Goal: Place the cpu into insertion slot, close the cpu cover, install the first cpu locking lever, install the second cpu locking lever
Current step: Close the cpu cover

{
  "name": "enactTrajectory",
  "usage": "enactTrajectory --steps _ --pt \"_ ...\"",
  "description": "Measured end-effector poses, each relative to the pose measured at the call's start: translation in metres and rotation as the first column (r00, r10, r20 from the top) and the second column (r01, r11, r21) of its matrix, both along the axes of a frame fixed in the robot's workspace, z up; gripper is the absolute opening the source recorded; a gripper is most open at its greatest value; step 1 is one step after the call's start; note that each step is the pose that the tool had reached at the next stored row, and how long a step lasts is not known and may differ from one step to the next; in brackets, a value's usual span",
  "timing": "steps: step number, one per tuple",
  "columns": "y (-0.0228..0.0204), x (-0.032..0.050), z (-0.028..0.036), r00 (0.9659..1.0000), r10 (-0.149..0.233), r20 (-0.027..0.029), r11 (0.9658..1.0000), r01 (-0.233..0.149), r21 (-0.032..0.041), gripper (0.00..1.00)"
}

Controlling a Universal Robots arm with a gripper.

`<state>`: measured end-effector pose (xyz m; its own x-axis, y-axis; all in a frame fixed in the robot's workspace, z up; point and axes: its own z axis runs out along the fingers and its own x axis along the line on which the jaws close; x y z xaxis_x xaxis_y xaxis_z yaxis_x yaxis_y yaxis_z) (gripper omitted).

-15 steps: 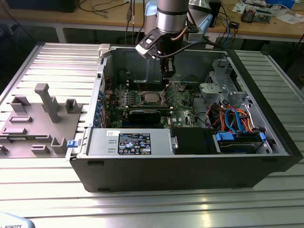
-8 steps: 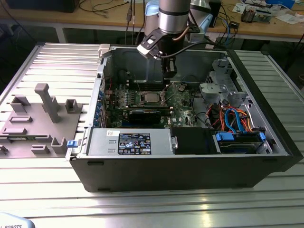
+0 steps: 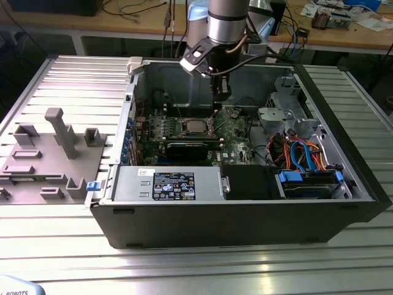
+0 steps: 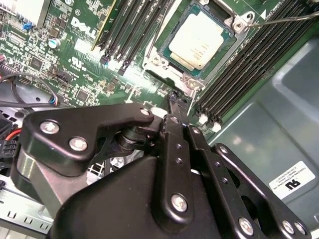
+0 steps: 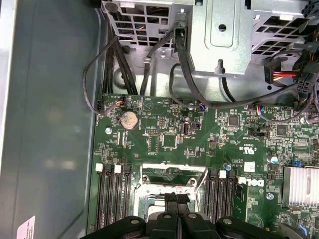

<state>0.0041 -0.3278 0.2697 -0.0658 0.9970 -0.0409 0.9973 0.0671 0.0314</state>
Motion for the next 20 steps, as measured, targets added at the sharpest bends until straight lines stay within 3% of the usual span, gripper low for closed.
enactTrajectory --steps 20 --pt "0.0006 0.014 -0.0034 1.0 -0.002 -0.0004 1.0 0.002 0.0009 0.11"
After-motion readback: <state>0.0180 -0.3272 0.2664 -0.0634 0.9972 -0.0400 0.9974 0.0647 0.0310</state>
